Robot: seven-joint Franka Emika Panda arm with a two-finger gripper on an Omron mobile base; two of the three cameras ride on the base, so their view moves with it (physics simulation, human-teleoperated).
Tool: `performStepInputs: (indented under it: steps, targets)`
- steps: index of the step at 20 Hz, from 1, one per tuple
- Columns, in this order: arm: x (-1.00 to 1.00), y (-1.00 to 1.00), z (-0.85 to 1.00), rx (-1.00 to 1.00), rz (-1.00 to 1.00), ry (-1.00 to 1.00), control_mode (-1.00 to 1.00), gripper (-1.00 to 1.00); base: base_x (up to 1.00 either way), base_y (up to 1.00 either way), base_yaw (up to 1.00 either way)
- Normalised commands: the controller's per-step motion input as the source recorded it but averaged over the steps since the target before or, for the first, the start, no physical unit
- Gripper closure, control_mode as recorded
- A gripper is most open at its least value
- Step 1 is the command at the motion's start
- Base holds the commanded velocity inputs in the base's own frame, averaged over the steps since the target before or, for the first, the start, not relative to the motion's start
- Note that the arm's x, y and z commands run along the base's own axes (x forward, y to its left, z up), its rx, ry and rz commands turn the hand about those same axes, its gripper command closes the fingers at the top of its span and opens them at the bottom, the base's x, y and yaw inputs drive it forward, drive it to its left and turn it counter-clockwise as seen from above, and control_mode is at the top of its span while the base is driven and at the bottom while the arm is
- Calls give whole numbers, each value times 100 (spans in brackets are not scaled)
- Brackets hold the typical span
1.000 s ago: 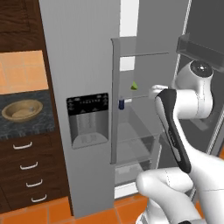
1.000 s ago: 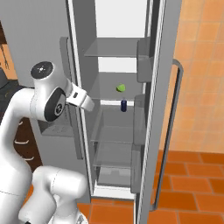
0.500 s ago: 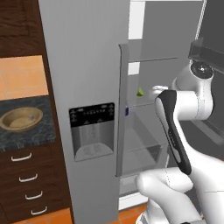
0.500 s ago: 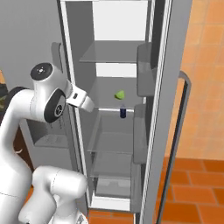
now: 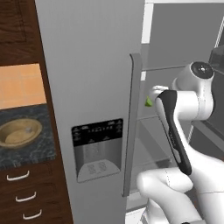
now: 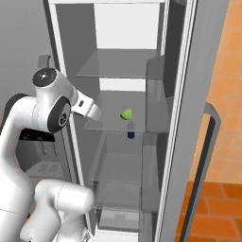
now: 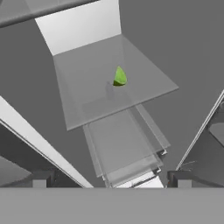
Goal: Grab a lemon wedge from the fridge and one ice cube from the ice bowl, and put them in the glass of lemonade.
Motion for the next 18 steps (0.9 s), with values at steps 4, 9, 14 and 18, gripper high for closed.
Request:
performStepInputs:
  steps: [4, 9, 14, 18]
  targets:
    - [0, 0, 0, 0, 0, 0, 100, -100, 34, -41, 0]
    - [0, -57, -4, 11, 0, 0, -100, -100, 0, 0, 0]
    - [52, -2, 0, 1, 3, 1, -100, -100, 0, 0, 0]
    - [97, -7, -13, 0, 10, 13, -100, -100, 0, 0, 0]
